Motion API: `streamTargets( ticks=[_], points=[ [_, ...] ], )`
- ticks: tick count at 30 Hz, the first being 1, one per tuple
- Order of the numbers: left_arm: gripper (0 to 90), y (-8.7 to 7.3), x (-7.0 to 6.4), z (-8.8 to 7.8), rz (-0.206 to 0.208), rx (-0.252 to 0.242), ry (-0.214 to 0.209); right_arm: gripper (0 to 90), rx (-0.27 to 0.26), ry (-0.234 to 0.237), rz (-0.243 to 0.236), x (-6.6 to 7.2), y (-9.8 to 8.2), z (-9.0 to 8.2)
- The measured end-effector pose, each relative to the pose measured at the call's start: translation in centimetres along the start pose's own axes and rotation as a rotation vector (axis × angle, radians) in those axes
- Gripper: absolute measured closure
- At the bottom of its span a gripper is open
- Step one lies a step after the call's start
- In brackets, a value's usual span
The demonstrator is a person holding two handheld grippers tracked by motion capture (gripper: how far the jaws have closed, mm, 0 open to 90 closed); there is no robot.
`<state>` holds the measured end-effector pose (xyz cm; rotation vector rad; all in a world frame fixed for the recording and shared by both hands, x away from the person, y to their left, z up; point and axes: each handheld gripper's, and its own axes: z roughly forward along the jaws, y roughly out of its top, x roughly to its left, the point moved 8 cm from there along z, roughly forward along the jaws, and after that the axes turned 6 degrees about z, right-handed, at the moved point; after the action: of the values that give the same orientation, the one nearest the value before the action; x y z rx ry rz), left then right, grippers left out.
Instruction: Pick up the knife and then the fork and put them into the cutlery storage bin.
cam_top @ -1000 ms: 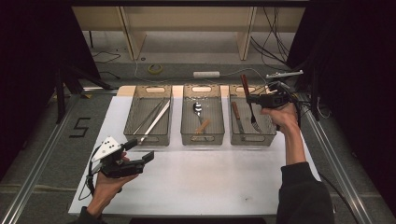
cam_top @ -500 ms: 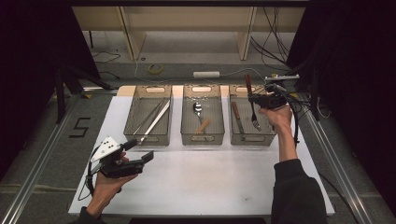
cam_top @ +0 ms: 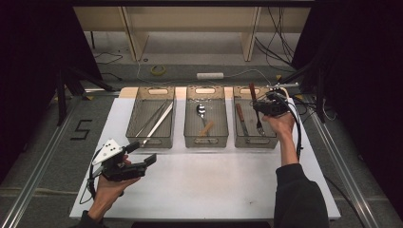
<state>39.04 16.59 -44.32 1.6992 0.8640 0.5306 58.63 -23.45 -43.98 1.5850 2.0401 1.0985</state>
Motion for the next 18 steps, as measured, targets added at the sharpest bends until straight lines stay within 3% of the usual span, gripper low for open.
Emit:
streamTargets(
  ticks=[11,14,18],
  points=[
    [16.2,0.0,0.0,-0.1,-0.002,-0.001,-0.001,77.4,0.046,-0.027,-0.03,0.6,-0.9,1.6],
    [16.2,0.0,0.0,-0.1,0.0,0.0,-0.002,76.8,0.088,-0.048,-0.045,0.7,-1.5,2.3],
    [16.2,0.0,0.0,0.0,-0.001,0.0,-0.002,69.0,0.097,-0.048,-0.01,0.8,-1.6,2.7]
  ],
)
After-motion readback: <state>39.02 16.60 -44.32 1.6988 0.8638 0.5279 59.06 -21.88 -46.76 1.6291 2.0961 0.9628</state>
